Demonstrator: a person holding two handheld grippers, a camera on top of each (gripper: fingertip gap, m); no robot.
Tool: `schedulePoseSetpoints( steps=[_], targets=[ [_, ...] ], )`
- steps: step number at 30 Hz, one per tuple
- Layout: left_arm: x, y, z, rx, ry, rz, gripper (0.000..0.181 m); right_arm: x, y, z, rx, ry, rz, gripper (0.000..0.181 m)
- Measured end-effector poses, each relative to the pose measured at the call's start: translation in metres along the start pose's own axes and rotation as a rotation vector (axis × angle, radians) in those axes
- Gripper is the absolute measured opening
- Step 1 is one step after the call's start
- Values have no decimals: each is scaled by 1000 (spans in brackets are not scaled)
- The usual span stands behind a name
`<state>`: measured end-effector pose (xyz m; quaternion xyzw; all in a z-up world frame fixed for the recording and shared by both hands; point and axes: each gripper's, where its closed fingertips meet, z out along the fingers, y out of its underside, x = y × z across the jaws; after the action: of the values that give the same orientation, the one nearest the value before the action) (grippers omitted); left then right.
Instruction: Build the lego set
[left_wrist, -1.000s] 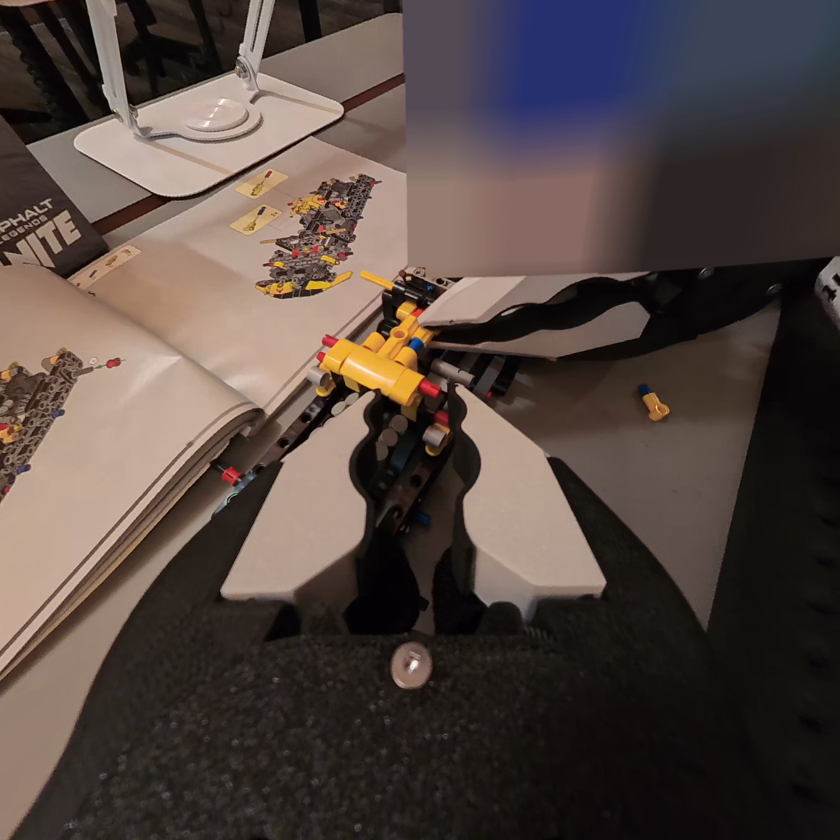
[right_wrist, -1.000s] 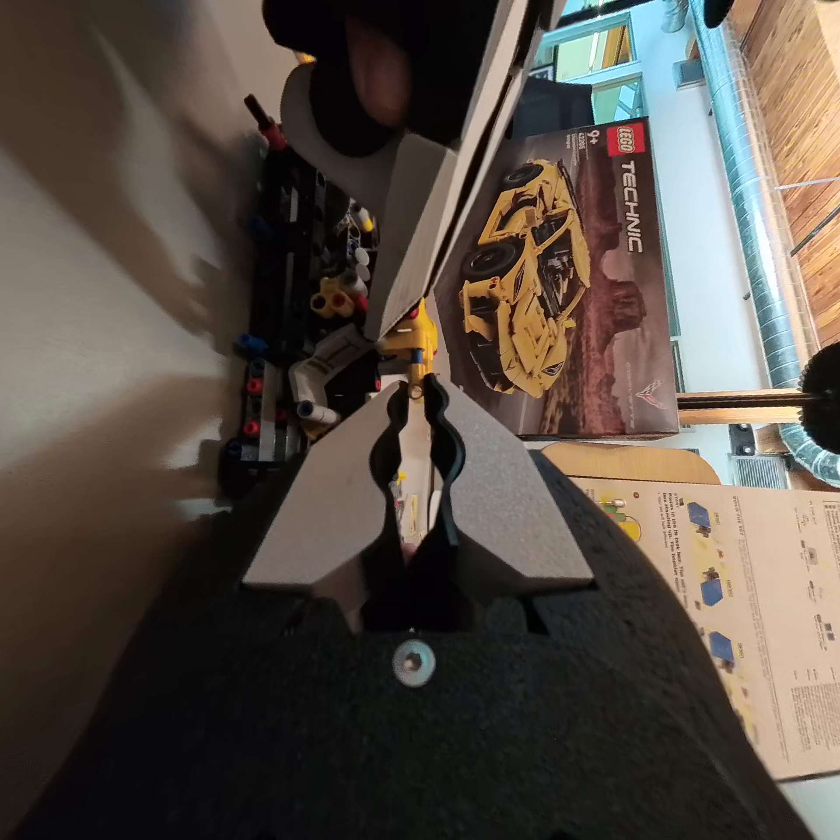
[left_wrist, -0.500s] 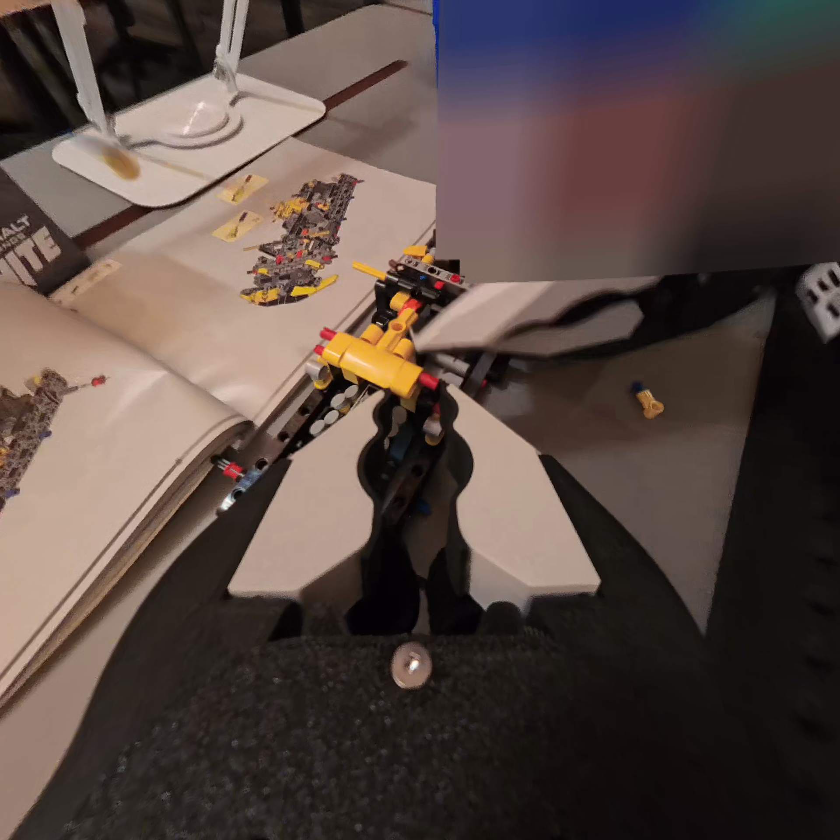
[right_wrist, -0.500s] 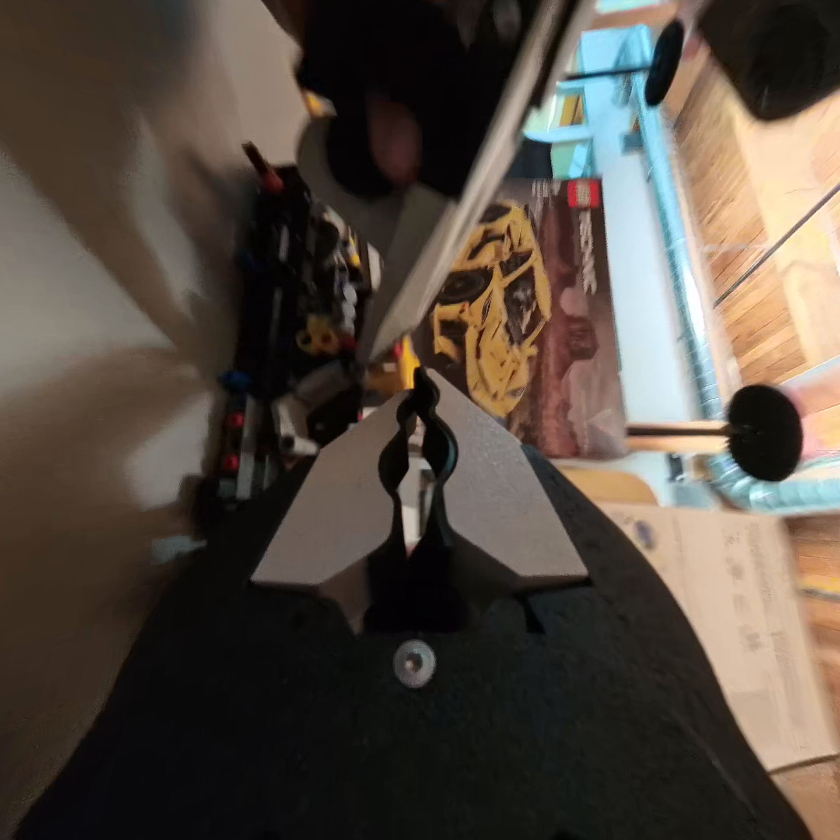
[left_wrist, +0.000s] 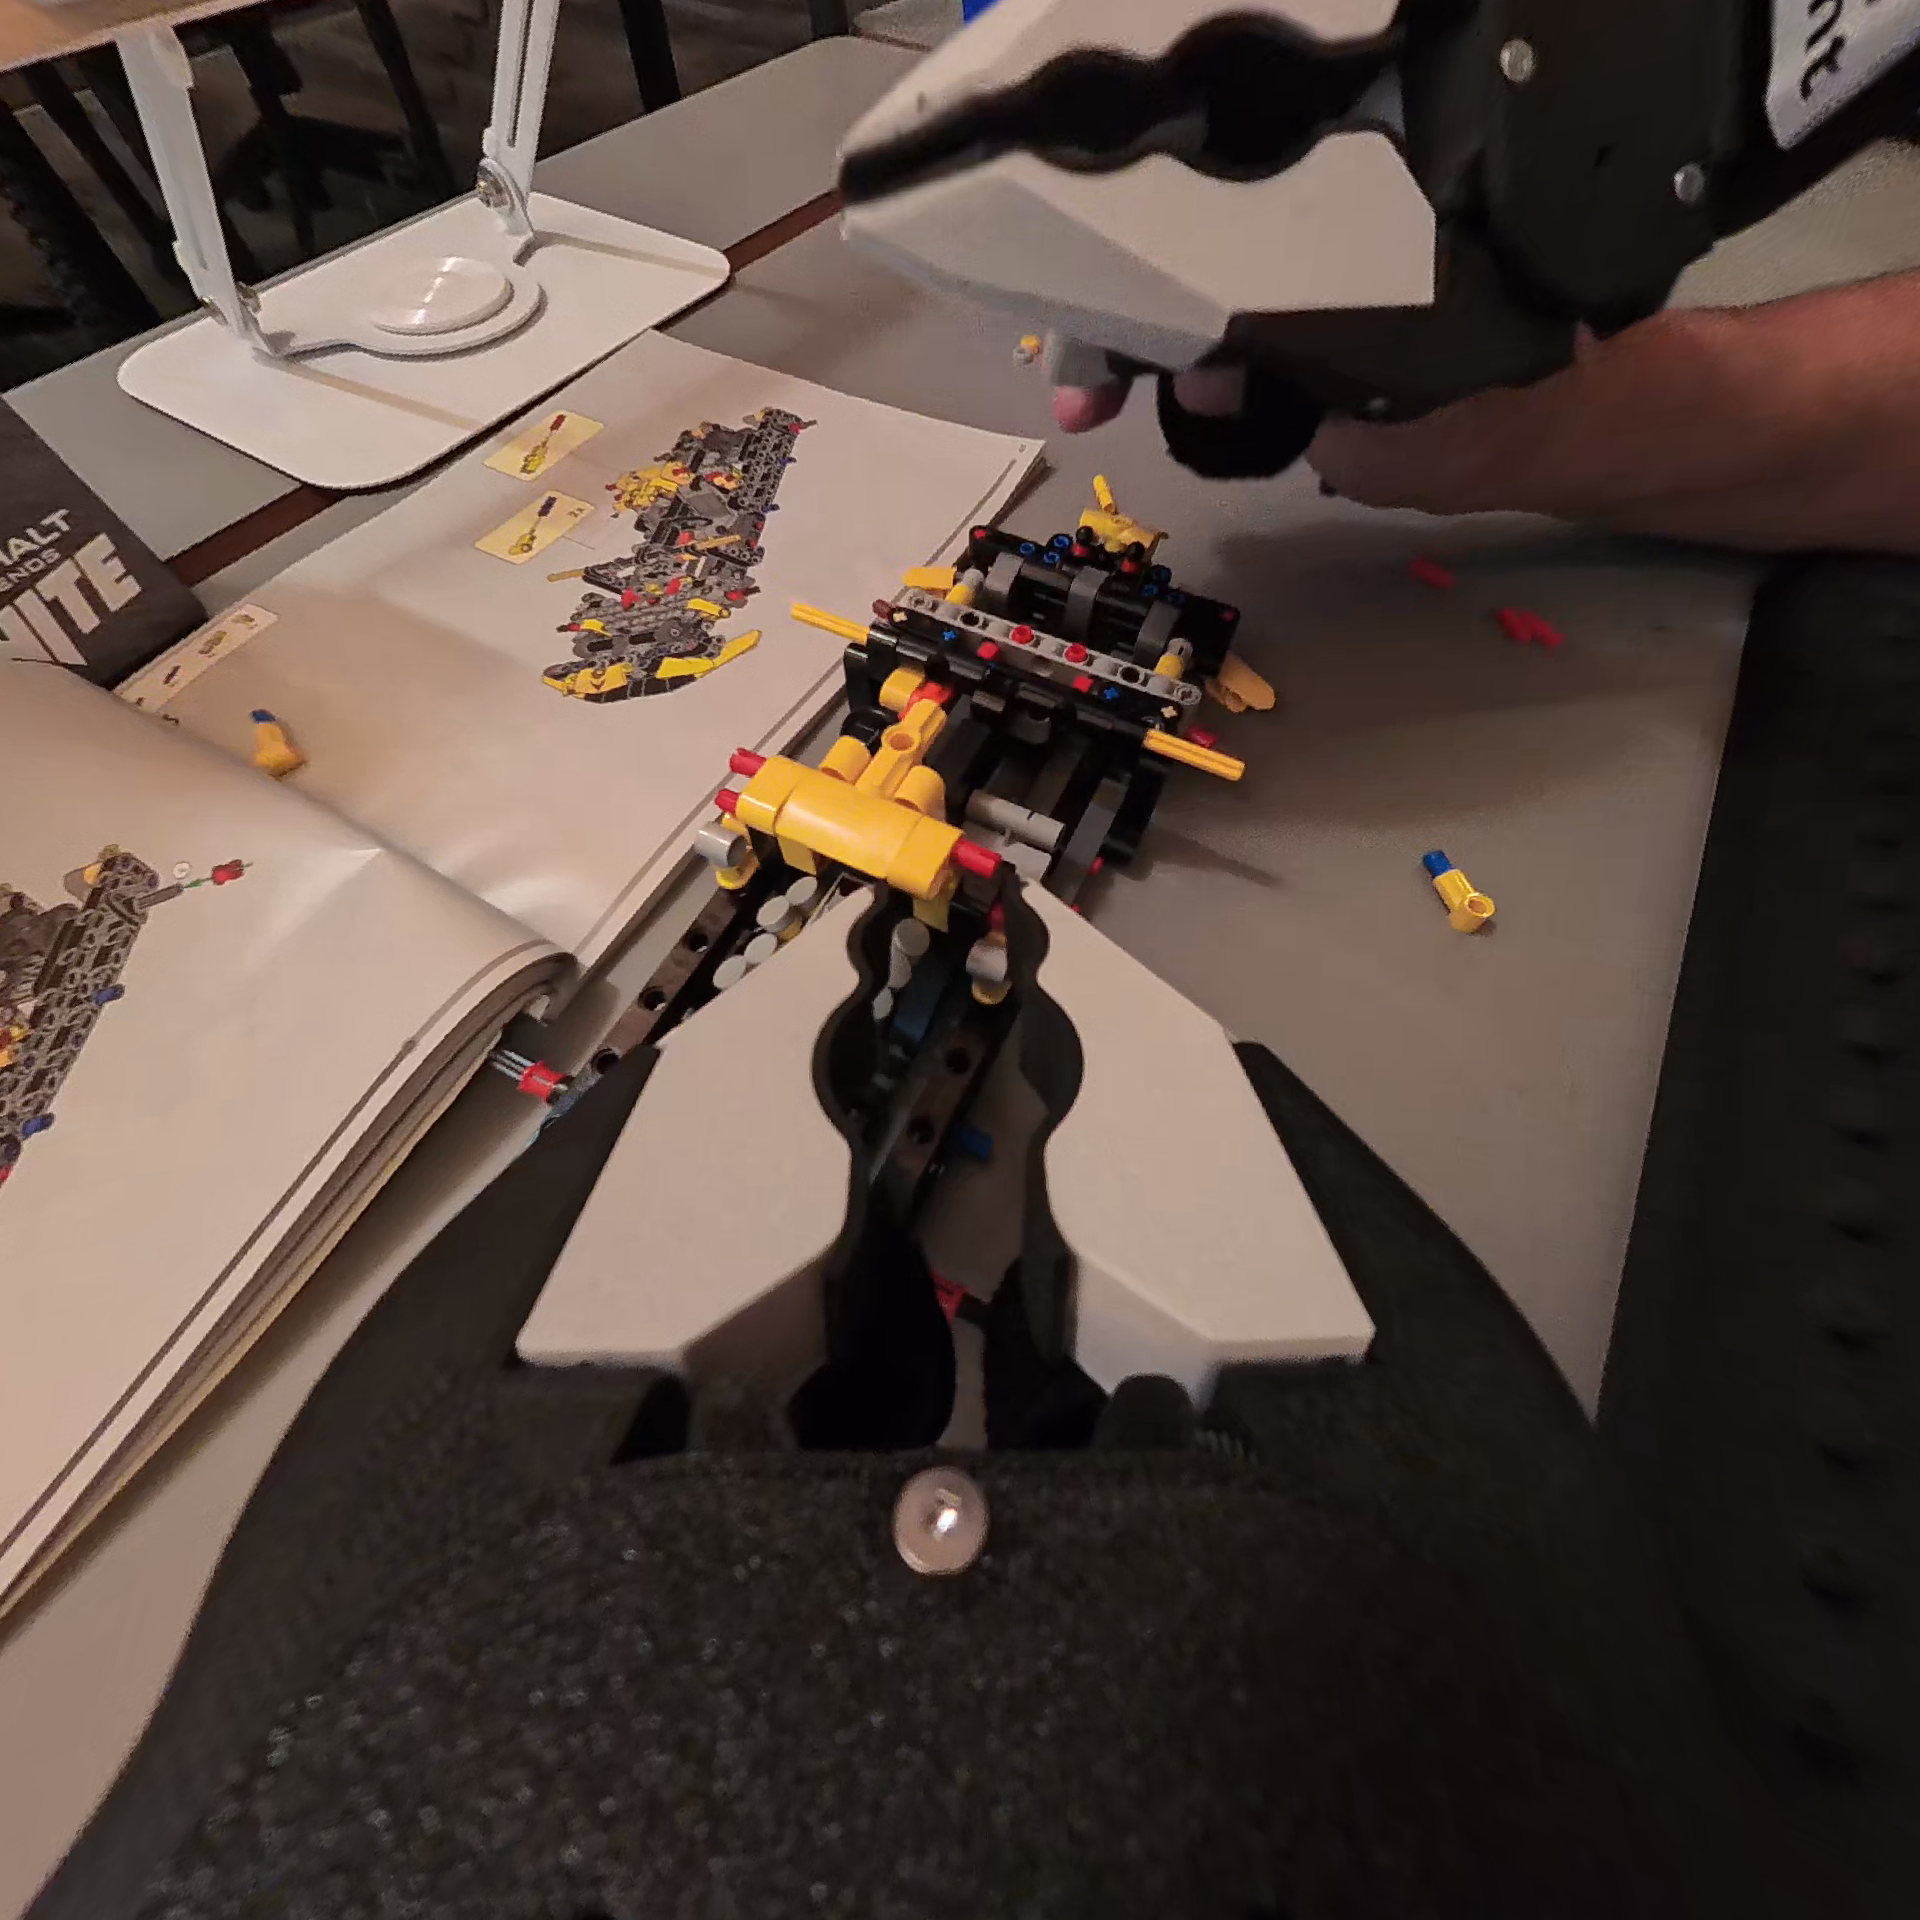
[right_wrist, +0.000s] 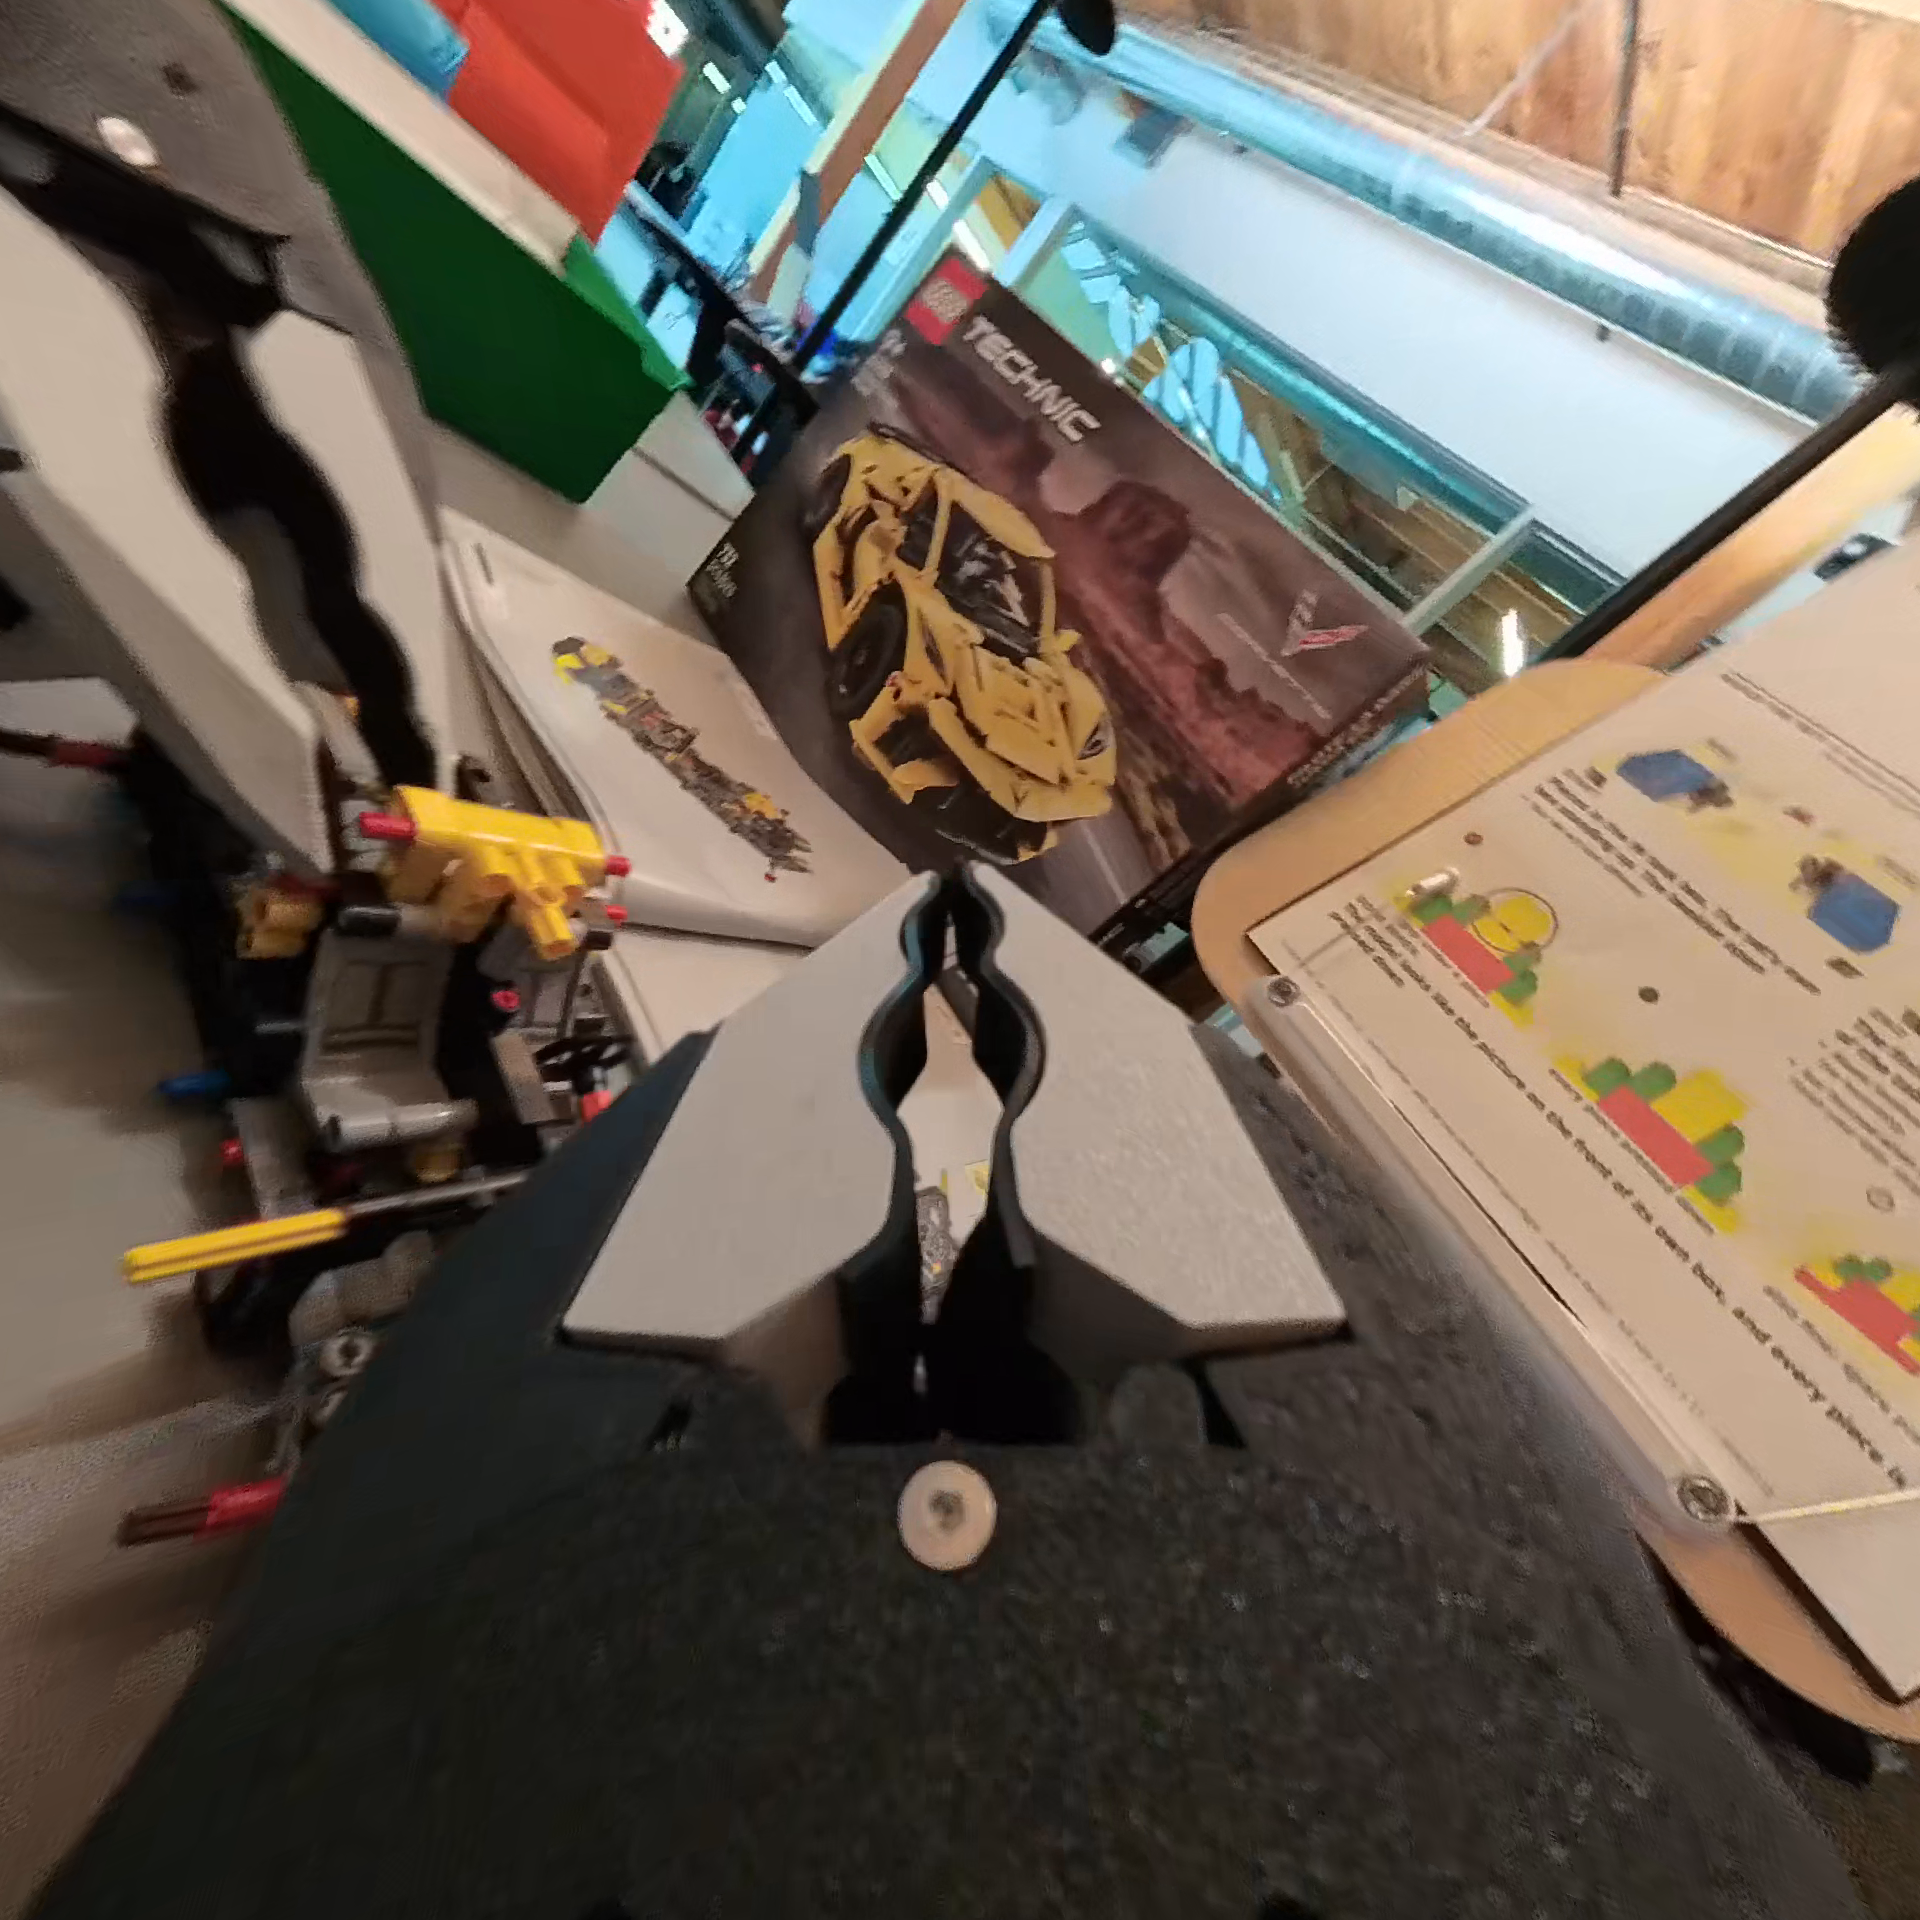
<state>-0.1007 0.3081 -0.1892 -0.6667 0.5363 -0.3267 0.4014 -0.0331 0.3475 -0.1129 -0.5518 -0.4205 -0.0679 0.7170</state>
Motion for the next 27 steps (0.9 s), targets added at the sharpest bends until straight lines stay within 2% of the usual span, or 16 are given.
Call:
schedulePoseSetpoints(
  steps=[5, 8, 10, 12, 16, 17, 19, 23, 27],
  targets=[
    [3, -5, -5, 12, 12, 7, 28, 16, 13, 7, -68, 9, 214, 0],
    [-2, -18, -17, 74, 23, -9, 28, 18, 22, 9, -146, -64, 410, 0],
    [-12, -29, -24, 95, 55, -43, 28, 17, 23, 6, -177, -111, 511, 3],
    [-37, -32, -21, 22, 26, -52, 27, 20, 12, -2, -141, -125, 573, 9],
    [-107, -25, 17, -182, -81, -46, 28, 12, -8, -18, -144, -168, 616, 18],
    [-126, -20, 31, -236, -116, -32, 29, 6, -15, -23, -130, -205, 637, 0],
    [-151, -11, 58, -311, -149, -16, 29, -1, -21, -29, -116, -232, 689, 0],
    [-171, 6, 89, -427, -154, -41, 29, -6, -18, -38, -103, -210, 764, 0],
    [-187, -6, 84, -391, -249, -15, 29, -10, 6, -42, -126, -220, 870, 0]
  ],
)
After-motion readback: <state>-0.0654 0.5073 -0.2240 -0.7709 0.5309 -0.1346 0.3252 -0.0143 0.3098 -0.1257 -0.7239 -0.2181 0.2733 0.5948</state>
